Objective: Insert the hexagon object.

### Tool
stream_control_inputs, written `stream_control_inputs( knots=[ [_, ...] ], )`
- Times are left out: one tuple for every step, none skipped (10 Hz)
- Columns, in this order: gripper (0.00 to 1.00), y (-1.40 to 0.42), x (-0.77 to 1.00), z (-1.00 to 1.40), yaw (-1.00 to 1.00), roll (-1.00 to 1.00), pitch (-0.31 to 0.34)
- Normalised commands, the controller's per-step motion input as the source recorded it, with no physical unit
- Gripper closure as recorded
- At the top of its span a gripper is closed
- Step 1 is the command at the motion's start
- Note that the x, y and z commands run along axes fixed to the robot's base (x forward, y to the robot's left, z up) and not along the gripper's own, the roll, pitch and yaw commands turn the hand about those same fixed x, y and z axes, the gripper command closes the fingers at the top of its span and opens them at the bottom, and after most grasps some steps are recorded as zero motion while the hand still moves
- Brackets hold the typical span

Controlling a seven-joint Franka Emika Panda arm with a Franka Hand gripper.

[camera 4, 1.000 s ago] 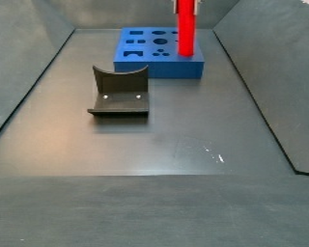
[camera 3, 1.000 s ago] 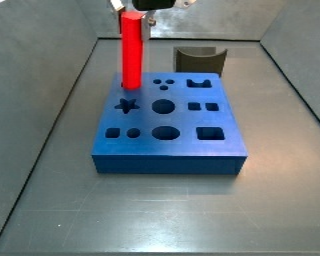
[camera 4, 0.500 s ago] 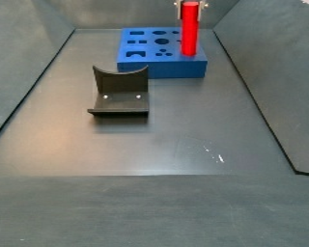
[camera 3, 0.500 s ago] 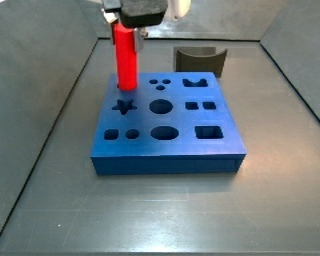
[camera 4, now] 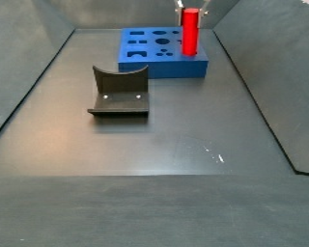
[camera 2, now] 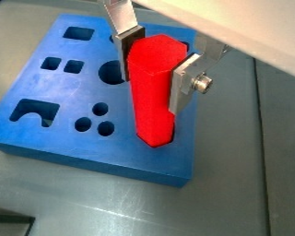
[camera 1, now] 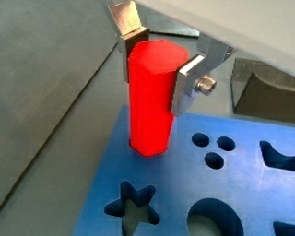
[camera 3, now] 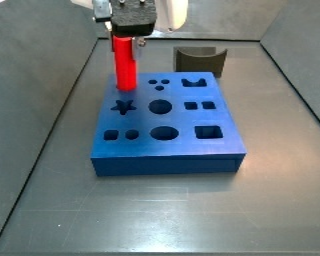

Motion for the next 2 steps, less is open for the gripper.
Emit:
stream_control_inputs(
  knots=[
    [1.00, 0.00, -0.09, -0.09, 0.05, -0.09, -0.113],
    [1.00, 0.00, 0.00, 0.00, 0.00, 0.00, 0.000]
  ],
)
